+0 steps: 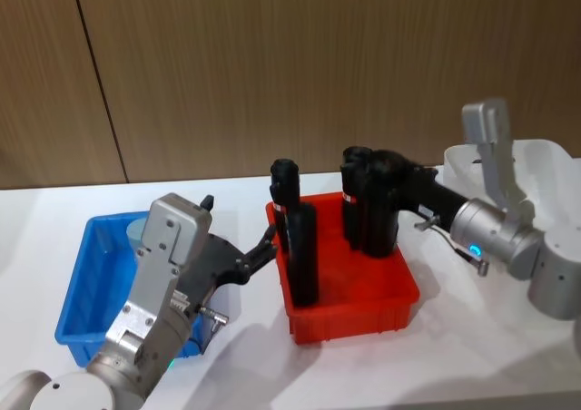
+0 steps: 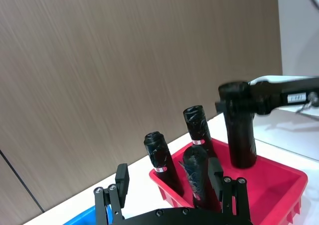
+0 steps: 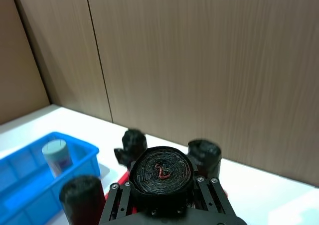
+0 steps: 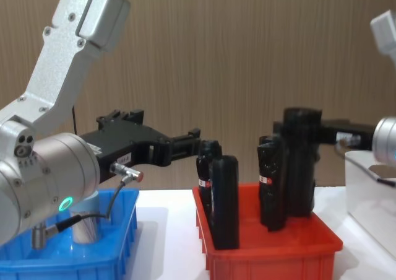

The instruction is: Pick the cotton swabs from the blue box and place them into the white box.

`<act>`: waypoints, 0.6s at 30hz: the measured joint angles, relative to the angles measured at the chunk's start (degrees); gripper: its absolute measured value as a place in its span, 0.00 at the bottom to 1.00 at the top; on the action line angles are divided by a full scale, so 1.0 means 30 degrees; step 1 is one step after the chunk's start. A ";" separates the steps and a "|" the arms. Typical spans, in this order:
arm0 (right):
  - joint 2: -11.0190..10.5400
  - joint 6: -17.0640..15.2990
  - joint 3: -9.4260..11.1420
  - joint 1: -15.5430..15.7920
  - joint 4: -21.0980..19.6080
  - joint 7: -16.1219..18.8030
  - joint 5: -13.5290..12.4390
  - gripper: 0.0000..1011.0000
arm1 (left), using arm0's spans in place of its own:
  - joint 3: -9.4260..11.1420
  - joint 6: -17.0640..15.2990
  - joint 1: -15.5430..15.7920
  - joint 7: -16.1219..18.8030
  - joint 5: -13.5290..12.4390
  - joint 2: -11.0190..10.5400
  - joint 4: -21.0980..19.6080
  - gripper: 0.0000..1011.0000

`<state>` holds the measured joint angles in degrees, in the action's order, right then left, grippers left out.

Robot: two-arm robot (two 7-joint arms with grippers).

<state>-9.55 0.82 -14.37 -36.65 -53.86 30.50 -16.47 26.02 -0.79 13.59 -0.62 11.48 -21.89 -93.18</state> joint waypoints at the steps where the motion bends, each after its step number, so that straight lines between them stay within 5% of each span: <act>1: -0.0067 -0.0104 0.0057 0.0087 -0.0303 -0.0053 -0.0054 0.52 | 0.0000 0.0000 0.0000 0.0000 0.0000 0.0000 0.0000 0.99; 18: -0.1611 -0.1885 0.1513 0.1491 -0.5849 -0.1929 -0.0542 0.52 | 0.0000 0.0000 0.0001 0.0000 0.0000 0.0000 0.0000 0.99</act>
<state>-14.38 -4.83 -9.84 -32.18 -71.41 24.72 -18.09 26.03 -0.79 13.59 -0.62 11.48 -21.89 -93.18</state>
